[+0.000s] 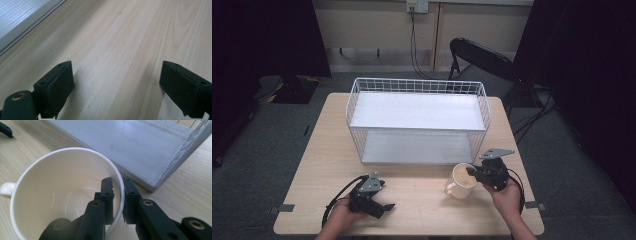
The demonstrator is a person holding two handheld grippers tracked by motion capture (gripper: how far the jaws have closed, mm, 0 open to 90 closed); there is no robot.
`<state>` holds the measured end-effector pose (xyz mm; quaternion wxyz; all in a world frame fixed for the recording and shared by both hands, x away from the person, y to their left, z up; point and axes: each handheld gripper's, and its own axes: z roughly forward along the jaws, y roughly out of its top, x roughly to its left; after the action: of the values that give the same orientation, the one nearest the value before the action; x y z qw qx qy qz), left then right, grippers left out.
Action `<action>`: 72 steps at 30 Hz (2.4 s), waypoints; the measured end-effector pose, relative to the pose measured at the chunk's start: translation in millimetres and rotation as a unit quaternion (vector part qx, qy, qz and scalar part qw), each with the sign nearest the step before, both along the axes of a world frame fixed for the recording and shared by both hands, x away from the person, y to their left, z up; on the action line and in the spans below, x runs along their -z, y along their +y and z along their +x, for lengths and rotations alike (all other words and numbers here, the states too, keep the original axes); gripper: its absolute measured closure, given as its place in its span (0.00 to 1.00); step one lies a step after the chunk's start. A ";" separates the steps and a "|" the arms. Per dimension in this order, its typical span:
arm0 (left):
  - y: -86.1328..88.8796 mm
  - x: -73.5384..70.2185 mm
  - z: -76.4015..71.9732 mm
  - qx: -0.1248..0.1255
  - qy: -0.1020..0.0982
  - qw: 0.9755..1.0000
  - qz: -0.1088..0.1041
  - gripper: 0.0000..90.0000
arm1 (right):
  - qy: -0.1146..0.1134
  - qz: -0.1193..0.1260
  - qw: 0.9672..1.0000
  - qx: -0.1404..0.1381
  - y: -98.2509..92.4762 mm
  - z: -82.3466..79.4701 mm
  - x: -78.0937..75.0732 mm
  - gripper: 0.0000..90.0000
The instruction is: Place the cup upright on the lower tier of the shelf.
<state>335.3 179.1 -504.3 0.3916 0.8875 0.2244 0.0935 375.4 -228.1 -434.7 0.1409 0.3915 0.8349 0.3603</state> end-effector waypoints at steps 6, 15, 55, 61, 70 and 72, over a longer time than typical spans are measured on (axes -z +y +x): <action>0.0 0.0 0.0 0.000 0.000 1.000 0.000 0.13 | 0.002 0.008 1.000 -0.002 3.8 1.1 -3.4 0.91; 0.0 0.0 0.0 0.000 0.000 1.000 0.000 0.13 | -0.001 0.013 1.000 -0.005 13.8 3.0 -7.9 0.91; -0.9 0.3 0.0 0.003 0.001 1.000 0.000 0.11 | -0.048 0.027 0.998 0.035 46.7 14.5 -14.5 0.91; -0.9 0.4 0.0 0.003 0.001 1.000 0.000 0.11 | -0.059 0.033 0.997 0.046 48.9 14.3 -14.0 0.91; -0.9 0.4 0.0 0.003 0.001 1.000 0.000 0.11 | -0.071 0.026 0.995 0.058 49.9 17.1 -12.2 0.91; -0.9 0.4 0.0 0.003 0.001 1.000 0.000 0.11 | -0.073 0.023 0.995 0.061 49.7 18.0 -12.1 0.91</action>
<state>335.2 178.2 -504.6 0.3920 0.8879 0.2225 0.0917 393.4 -178.5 -422.6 0.2142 0.4171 0.7883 0.3983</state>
